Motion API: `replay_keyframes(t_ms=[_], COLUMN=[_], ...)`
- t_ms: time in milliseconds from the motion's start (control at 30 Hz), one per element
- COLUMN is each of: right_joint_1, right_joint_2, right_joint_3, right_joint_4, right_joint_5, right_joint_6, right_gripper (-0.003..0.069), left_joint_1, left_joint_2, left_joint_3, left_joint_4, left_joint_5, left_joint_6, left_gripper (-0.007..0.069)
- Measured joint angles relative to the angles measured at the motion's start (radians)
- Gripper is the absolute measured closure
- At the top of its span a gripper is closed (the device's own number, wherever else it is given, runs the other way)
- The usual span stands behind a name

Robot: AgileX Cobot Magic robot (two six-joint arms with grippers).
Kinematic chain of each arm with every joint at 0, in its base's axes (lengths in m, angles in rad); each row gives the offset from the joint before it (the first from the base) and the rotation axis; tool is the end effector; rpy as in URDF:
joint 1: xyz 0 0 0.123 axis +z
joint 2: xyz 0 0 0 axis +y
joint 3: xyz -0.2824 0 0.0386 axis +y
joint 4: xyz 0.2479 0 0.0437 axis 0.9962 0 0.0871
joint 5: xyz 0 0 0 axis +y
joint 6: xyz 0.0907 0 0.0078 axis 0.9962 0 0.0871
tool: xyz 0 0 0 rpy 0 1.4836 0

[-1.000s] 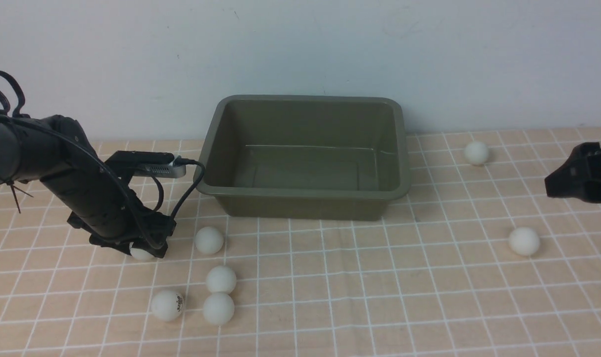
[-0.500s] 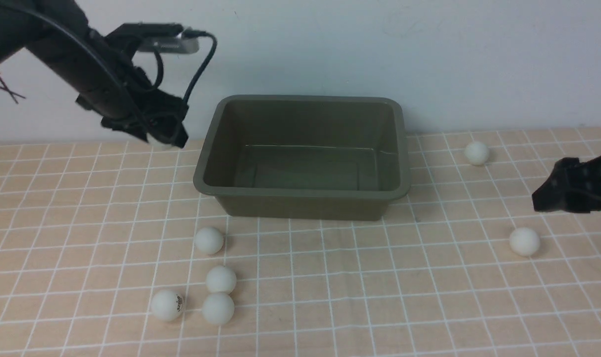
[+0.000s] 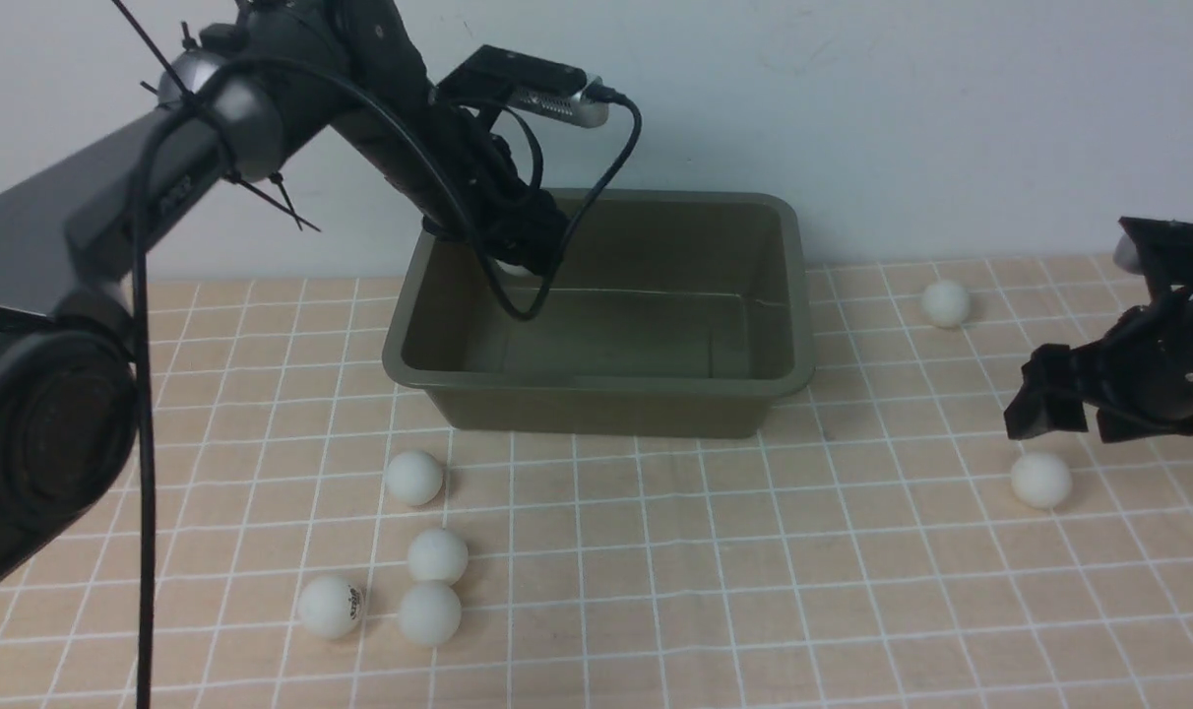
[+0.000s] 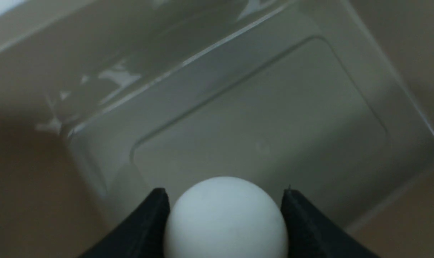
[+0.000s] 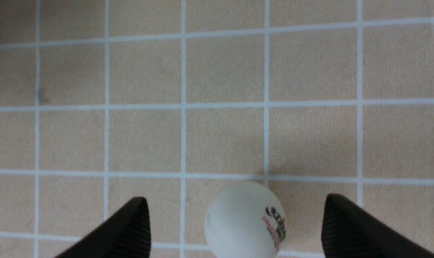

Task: Put the table tennis balls into the box on the light coffee tablecloth.
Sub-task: 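Drop the ball into the bin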

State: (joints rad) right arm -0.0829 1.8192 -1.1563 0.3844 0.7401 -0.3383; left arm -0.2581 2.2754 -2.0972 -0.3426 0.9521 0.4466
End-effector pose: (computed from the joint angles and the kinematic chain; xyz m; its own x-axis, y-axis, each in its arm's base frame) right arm 0.3551 -0.0064 0.1848 -0.9535 0.0326 -0.2997 -0.0384 0.9729 0.2280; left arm 0.4869 -0.1543 0.2378 -0.7045 0.4250 -0.5684 0.5712 0.8148 -0.0987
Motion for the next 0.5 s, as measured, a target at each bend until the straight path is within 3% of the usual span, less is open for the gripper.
replay_keyframes(t_ms=[300, 500], right_joint_1=[0.000, 0.000], right_joint_2=[0.072, 0.103], right_joint_3=[-0.040, -0.045], right_joint_4=[-0.004, -0.019], right_joint_5=[0.022, 0.042], right_joint_6=[0.002, 0.026], right_gripper=[0.0080, 0.0088], left_joint_1=[-0.002, -0.002], left_joint_2=[0.039, 0.033], left_joint_3=[-0.008, -0.040], left_joint_4=[0.000, 0.029], left_joint_5=[-0.042, -0.024], left_joint_6=[0.004, -0.008], left_gripper=[0.0206, 0.0199])
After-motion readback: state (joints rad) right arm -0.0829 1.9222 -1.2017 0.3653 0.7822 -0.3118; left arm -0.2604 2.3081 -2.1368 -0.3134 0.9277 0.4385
